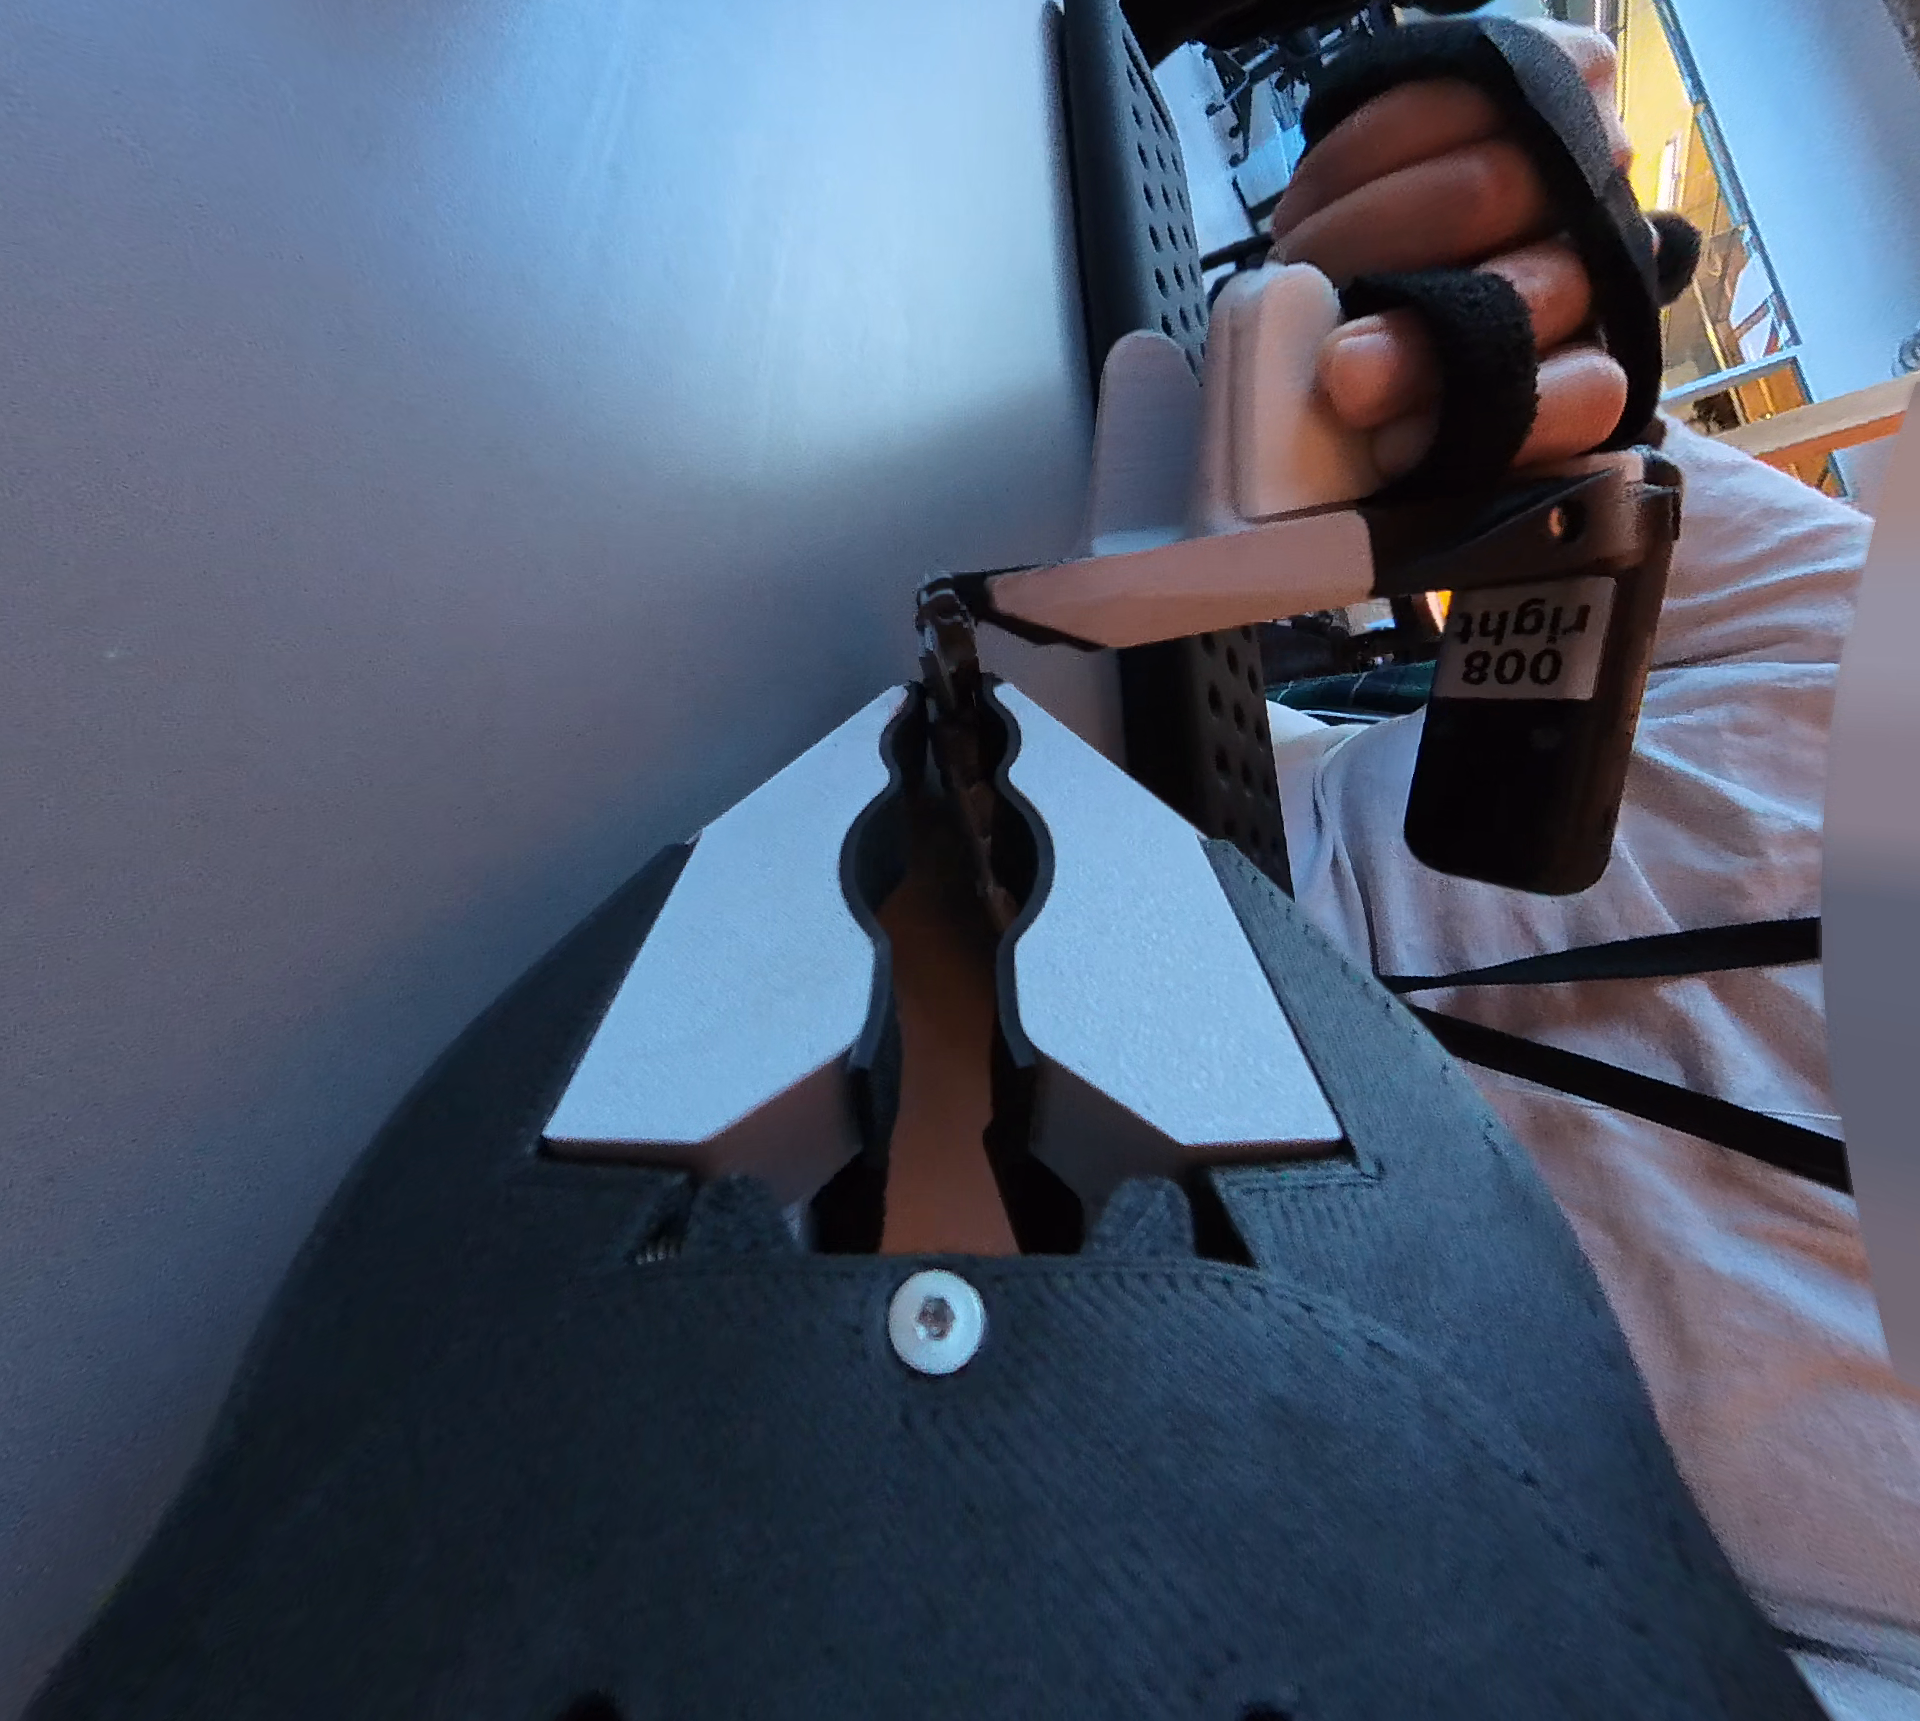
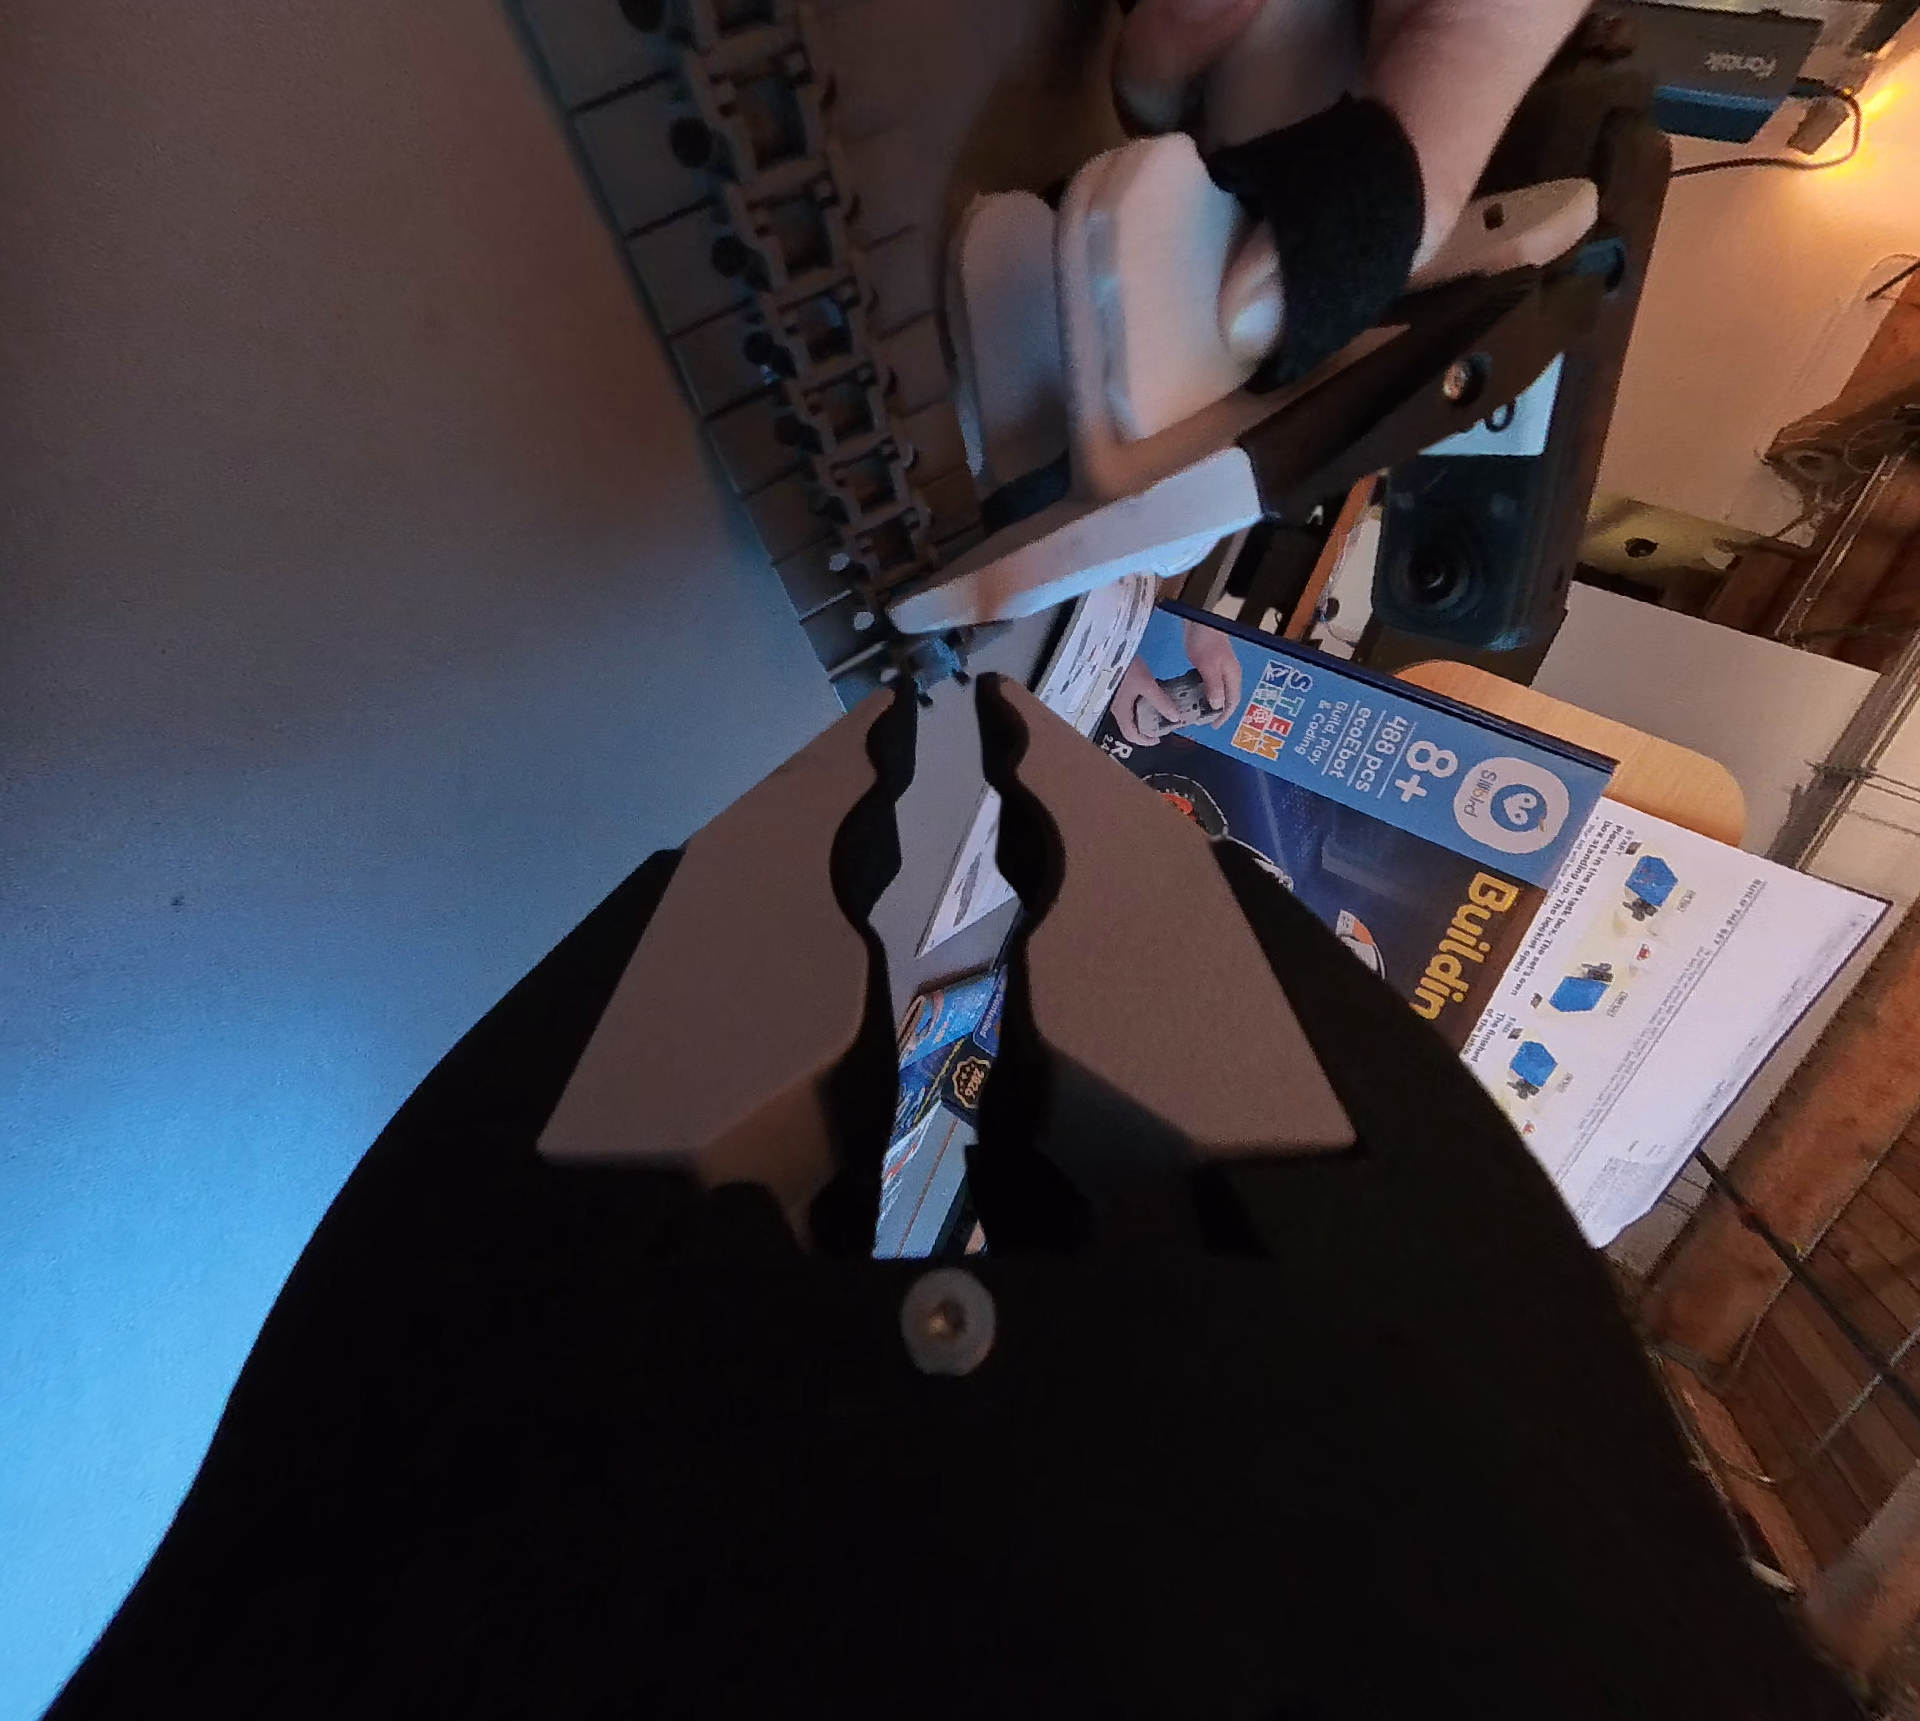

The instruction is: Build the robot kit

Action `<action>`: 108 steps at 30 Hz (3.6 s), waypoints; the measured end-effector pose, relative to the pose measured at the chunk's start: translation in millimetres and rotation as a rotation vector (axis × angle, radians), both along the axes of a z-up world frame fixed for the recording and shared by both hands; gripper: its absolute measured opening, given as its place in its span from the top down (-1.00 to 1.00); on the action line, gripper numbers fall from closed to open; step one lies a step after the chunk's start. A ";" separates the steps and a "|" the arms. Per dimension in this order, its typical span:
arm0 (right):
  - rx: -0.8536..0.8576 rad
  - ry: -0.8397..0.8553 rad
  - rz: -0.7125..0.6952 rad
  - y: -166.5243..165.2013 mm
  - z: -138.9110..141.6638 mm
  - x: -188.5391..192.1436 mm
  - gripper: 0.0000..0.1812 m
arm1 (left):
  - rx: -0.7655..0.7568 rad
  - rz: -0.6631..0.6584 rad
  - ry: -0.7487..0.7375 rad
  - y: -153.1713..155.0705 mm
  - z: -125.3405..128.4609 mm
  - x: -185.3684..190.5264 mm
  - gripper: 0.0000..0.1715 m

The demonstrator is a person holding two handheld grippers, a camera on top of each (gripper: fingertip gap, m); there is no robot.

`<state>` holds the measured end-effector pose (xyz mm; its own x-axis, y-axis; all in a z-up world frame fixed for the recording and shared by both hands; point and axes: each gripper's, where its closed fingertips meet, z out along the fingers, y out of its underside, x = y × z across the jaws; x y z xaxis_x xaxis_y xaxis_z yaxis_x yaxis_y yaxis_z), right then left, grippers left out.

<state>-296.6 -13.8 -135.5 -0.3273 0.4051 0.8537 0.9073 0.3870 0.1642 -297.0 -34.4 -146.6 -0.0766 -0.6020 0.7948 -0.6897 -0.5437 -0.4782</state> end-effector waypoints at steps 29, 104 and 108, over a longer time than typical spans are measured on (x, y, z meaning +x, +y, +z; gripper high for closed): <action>-1.602 1.163 -0.354 -26.8 -5.9 -18.8 0.84 | 0.181 -0.146 -0.082 -16.7 -0.1 -6.9 0.92; -1.251 1.131 -0.513 -14.8 -17.4 -5.9 0.92 | 0.098 0.039 0.008 -0.3 -2.1 -2.8 0.92; -1.199 1.145 -0.548 -12.6 -16.8 -5.5 0.92 | 0.118 0.052 0.013 1.3 -2.5 -2.4 0.92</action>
<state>-302.1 -26.4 -152.3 0.5537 0.7793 -0.2935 0.4069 -0.5607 -0.7211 -299.4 -33.1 -149.1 -0.0326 -0.6942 0.7190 -0.6689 -0.5193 -0.5318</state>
